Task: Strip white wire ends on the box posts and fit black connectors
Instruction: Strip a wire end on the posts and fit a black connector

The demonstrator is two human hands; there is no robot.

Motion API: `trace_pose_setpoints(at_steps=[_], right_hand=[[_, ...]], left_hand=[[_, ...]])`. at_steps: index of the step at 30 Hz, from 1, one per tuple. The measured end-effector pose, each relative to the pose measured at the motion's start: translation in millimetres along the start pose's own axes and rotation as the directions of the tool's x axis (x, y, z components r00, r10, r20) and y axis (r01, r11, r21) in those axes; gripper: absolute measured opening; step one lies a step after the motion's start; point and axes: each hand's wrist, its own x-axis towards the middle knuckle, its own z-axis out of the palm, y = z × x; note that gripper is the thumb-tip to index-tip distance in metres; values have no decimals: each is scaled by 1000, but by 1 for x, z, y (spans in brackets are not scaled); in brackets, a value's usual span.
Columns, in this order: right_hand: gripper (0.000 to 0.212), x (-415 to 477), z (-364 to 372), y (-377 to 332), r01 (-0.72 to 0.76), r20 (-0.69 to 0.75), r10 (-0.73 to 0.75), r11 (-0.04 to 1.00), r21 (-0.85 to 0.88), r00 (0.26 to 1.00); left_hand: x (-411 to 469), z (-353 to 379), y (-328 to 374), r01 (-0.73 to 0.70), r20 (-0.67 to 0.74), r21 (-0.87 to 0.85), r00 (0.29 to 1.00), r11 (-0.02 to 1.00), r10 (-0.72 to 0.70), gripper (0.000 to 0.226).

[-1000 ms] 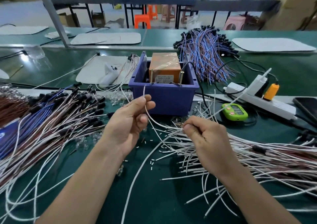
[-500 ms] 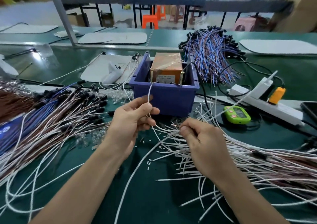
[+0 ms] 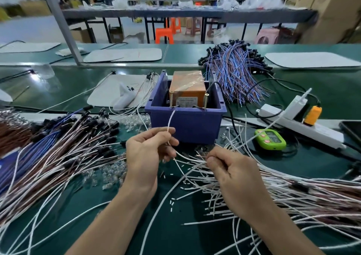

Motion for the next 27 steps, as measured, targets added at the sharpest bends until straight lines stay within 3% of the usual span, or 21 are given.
trace_pose_setpoints(at_steps=[5,9,15,18,22,27], right_hand=[[16,0,0,-1,-5,-14,5,1000,-3,1000],[16,0,-2,-1,-7,-52,7,1000,-5,999],[16,2,-10,-7,107,-340,-122,992,-62,932],[20,6,-20,-10,128,-324,-127,992,-17,937],[4,21,-32,-25,145,-284,-170,984,-107,944],[20,53,-39,-42,151,-261,-188,976,-155,947]], left_hand=[[2,-2,-6,-9,11,64,1000,998,8,25],[3,1,-10,-41,-58,73,997,997,45,12],[-1,-1,-9,-125,-89,105,987,987,134,16],[-2,-1,-6,-194,-80,176,974,965,210,20],[-1,-1,-1,-234,-131,269,952,934,276,24],[2,-3,2,-258,-132,310,941,915,310,23]])
